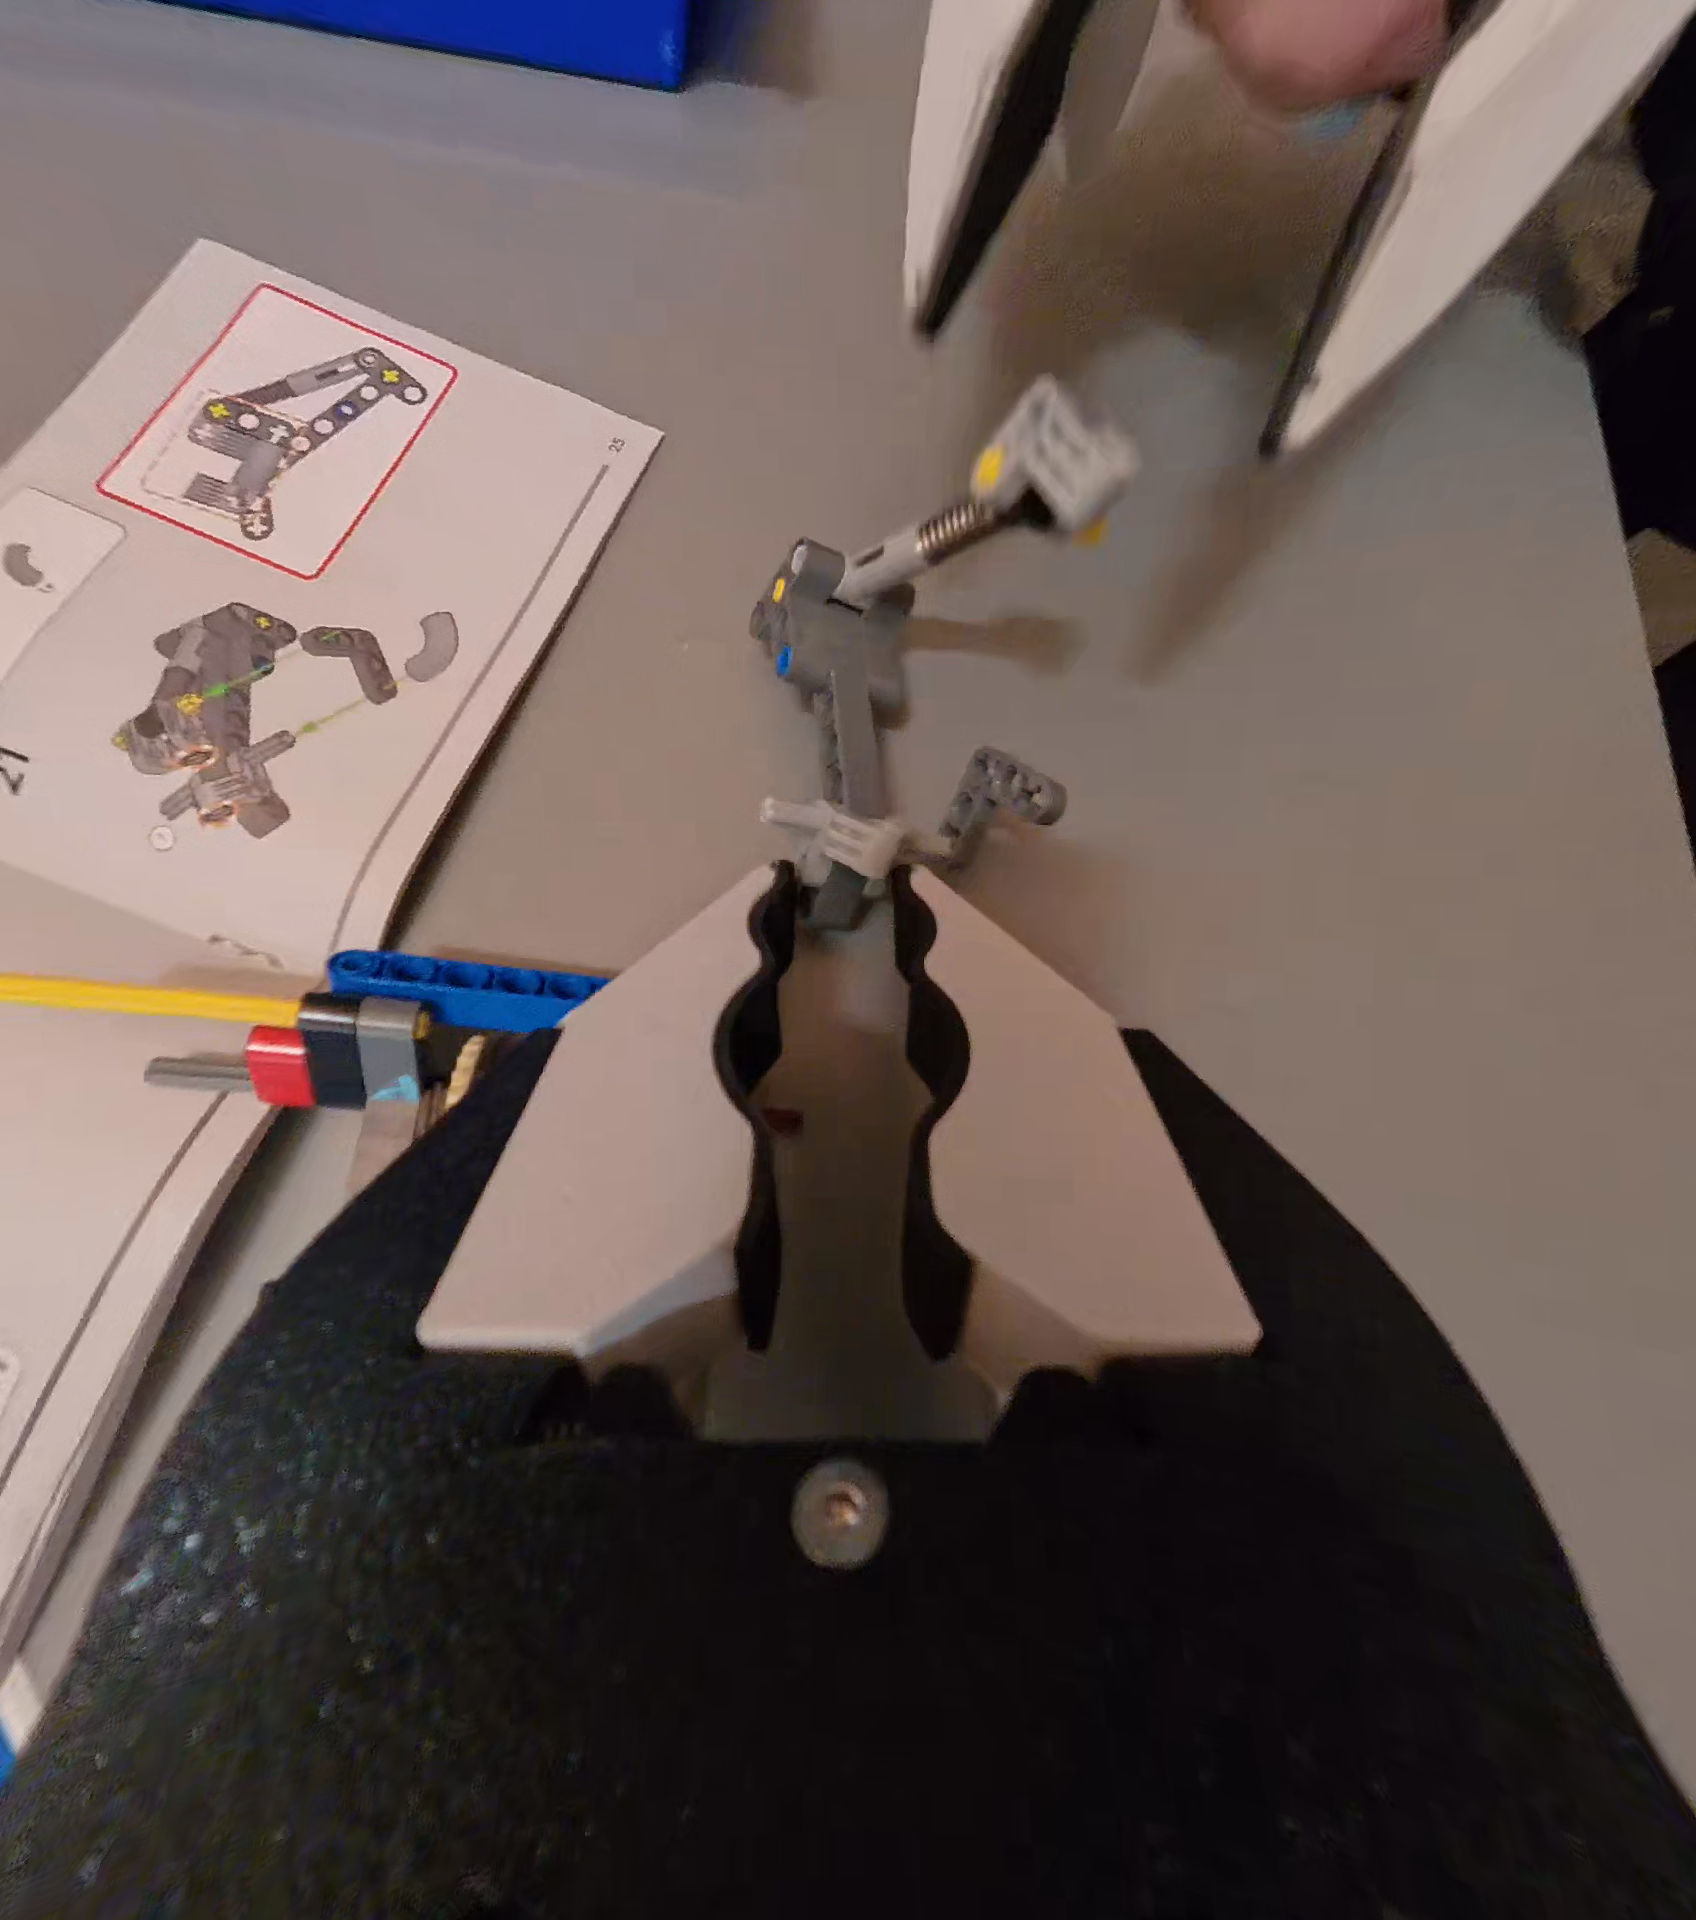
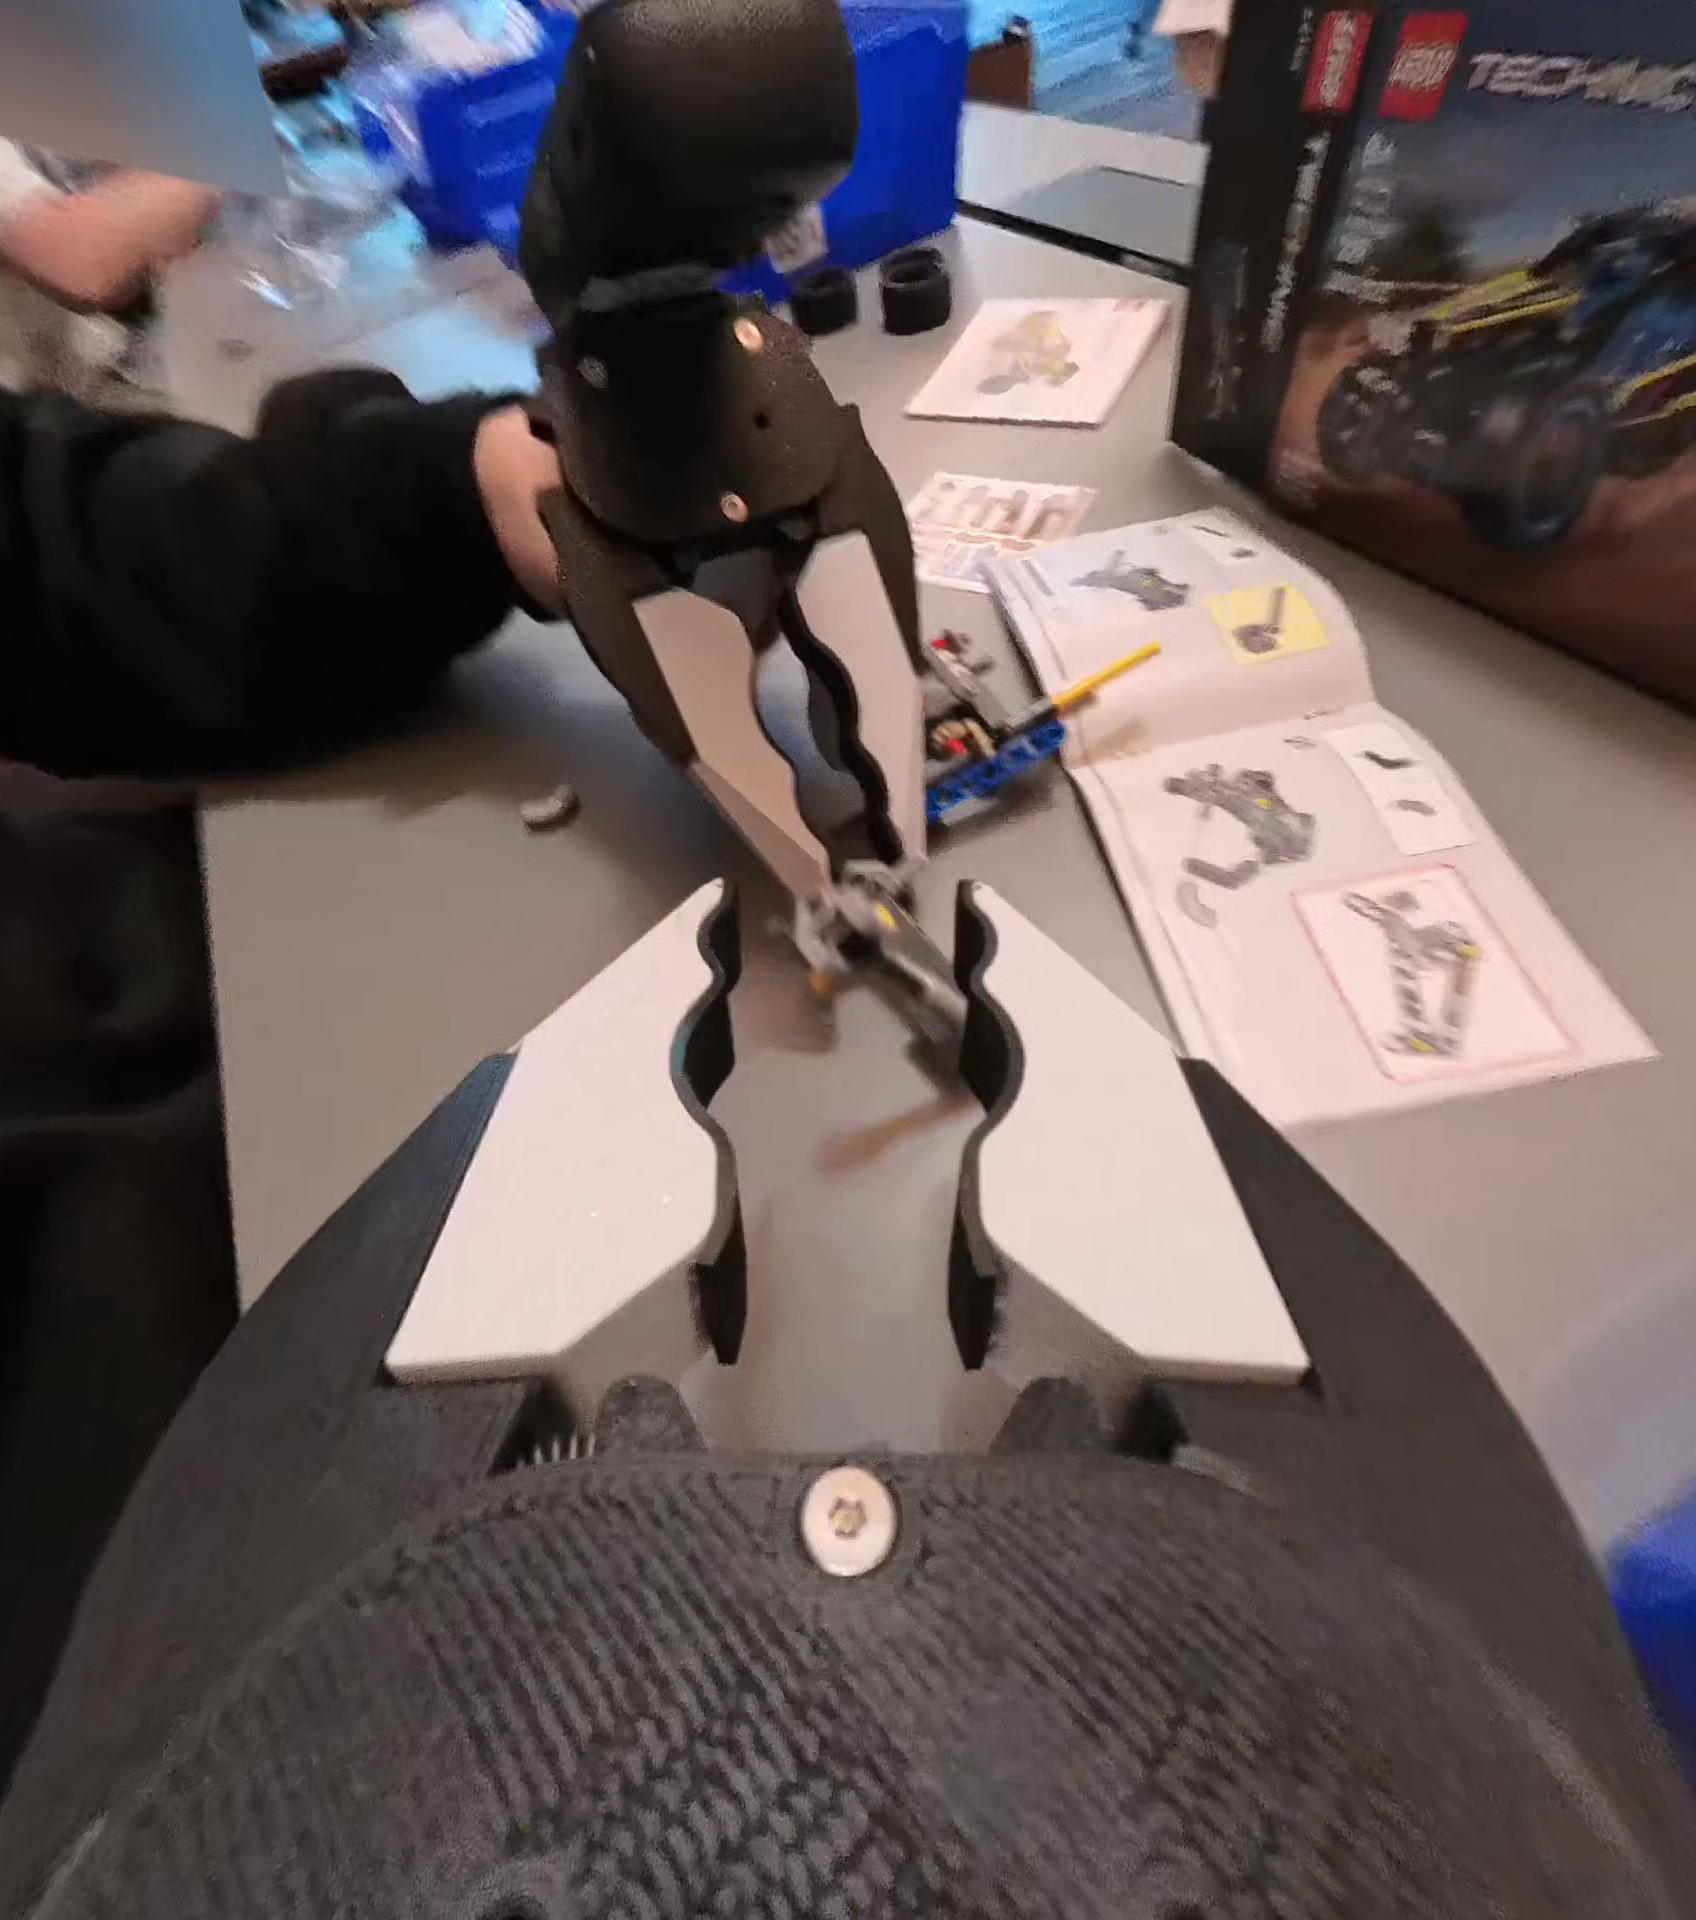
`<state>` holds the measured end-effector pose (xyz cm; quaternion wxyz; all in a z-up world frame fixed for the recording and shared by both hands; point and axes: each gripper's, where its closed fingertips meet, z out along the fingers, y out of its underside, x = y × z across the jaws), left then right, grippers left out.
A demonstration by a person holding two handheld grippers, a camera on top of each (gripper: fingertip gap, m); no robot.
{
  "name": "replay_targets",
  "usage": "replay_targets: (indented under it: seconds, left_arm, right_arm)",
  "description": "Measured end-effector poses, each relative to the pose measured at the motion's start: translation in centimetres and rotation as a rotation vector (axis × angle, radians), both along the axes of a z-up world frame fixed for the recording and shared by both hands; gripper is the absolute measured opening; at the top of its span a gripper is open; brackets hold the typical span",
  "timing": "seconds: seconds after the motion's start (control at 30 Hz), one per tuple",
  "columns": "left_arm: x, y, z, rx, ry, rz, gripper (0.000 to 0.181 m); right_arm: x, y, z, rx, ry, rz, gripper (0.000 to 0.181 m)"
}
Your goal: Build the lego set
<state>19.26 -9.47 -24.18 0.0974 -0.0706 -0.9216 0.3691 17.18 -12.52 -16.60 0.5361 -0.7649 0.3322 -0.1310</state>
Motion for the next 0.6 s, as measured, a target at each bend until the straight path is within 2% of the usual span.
replay_targets:
  seconds: [0.07,0.17,0.33,0.4,0.5,0.6]
  left_arm:
    - [-0.2,0.2,0.6,-0.01,0.042,0.014,0.016]
    - [-1.2,0.1,2.0,-0.044,0.25,0.039,0.015]
    - [-2.9,0.1,2.8,-0.045,0.577,0.059,0.014]
    - [-3.4,0.2,3.1,-0.029,0.675,0.07,0.014]
    - [-3.7,0.5,2.8,-0.008,0.706,0.086,0.014]
    - [-3.7,0.6,2.8,-0.021,0.711,0.077,0.014]
  right_arm:
    - [-0.7,-2.2,-0.4,-0.153,-0.025,-0.074,0.049]
    - [-1.6,-3.8,-1.3,-0.357,-0.113,-0.139,0.05]
    - [-2.9,1.0,-4.2,-0.556,-0.218,-0.045,0.032]
    - [-2.0,1.2,-5.0,-0.588,-0.23,-0.125,0.032]
    - [-1.0,1.1,-5.1,-0.549,-0.252,-0.194,0.037]
    - [-1.0,1.9,-5.7,-0.491,-0.239,-0.14,0.033]
